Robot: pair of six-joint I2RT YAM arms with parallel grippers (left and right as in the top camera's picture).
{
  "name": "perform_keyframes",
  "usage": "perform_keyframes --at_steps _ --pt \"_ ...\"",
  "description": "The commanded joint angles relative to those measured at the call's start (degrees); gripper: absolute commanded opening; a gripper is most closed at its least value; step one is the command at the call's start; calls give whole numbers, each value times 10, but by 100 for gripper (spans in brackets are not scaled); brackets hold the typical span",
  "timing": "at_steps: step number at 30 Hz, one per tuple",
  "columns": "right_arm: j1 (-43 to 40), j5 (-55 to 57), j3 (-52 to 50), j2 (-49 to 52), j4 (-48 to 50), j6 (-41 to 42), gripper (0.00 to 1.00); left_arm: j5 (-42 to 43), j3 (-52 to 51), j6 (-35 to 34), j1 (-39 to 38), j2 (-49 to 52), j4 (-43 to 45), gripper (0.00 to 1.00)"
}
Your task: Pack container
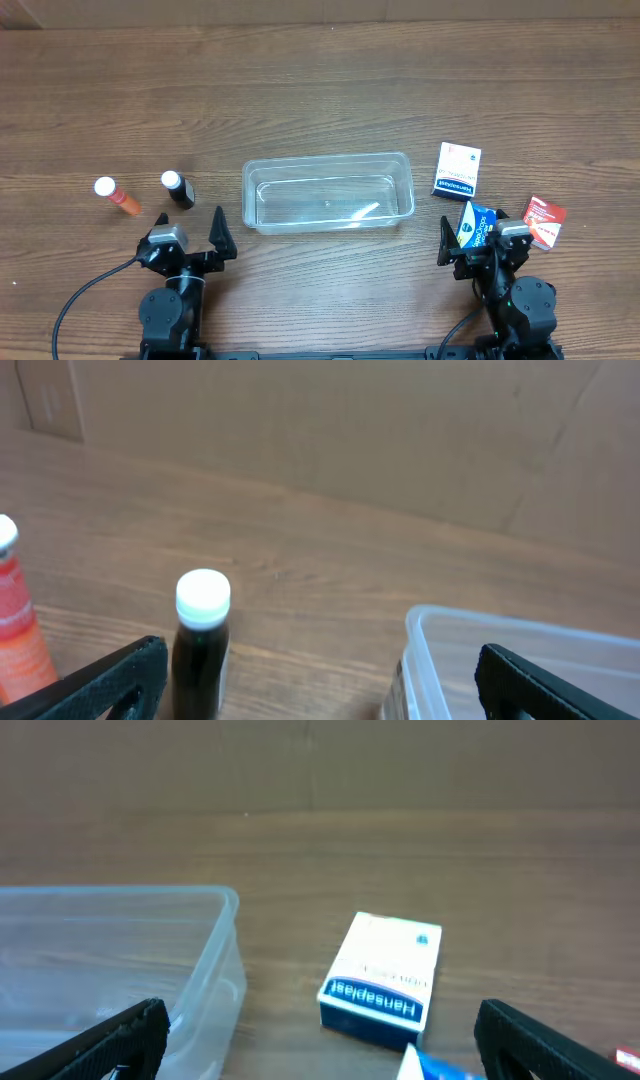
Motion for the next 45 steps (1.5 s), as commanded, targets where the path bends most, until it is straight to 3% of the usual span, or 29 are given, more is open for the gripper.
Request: perform_keyframes --at_steps 1,6,10,17,24,32,35,39,45 --pt "-2 1 -1 -7 16 -4 100 -23 -2 -6 0 -5 4 100" --pt "-2 -19 -1 -7 13 3 100 -19 -2 -6 0 -3 -11 100" --pt "-2 -21 0 -7 11 61 100 -19 17 -23 0 -3 -31 100" --pt "-2 -10 69 74 0 73 100 -41 196 -18 0 56 -172 100" --pt "-2 -10 246 314 -57 99 100 -33 412 -18 0 263 -291 100" --pt "-3 -14 580 632 -339 97 100 24 724 -19 0 569 -580 100" --pt "-3 -14 642 684 -396 75 100 32 781 -16 0 629 -657 100" --pt "-6 -14 647 693 -392 75 100 4 796 -17 14 655 -658 100" --pt "-25 -15 647 694 -396 78 100 17 800 8 139 712 -645 100"
